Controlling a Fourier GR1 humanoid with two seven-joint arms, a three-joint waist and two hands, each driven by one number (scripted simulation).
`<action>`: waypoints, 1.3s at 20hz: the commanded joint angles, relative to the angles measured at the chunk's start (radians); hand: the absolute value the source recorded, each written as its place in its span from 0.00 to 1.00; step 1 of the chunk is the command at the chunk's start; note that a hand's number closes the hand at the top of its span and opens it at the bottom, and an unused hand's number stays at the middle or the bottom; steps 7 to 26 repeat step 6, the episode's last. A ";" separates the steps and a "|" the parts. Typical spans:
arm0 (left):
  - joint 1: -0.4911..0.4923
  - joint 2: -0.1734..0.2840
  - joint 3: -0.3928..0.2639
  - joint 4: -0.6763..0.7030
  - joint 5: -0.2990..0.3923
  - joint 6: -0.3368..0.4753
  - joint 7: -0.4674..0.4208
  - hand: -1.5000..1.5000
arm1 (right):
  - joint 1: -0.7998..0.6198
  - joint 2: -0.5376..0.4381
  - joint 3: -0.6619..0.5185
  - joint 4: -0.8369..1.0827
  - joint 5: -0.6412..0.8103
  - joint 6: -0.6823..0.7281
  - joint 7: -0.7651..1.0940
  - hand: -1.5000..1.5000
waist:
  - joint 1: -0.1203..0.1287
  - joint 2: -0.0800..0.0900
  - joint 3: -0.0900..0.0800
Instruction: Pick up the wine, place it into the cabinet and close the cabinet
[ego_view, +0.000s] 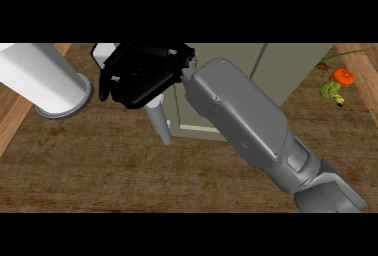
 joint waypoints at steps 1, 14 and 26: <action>0.004 -0.010 0.009 -0.006 -0.014 -0.016 -0.017 0.00 | 0.001 -0.151 -0.110 0.088 0.059 -0.152 -0.098 1.00 | -0.021 0.033 0.017; -0.017 0.005 0.004 -0.027 -0.025 -0.028 0.015 0.00 | 0.010 -0.164 -0.114 0.088 0.071 -0.135 -0.126 1.00 | -0.026 0.042 0.016; -0.017 0.005 0.004 -0.027 -0.025 -0.028 0.015 0.00 | 0.010 -0.164 -0.114 0.088 0.071 -0.135 -0.126 1.00 | -0.026 0.042 0.016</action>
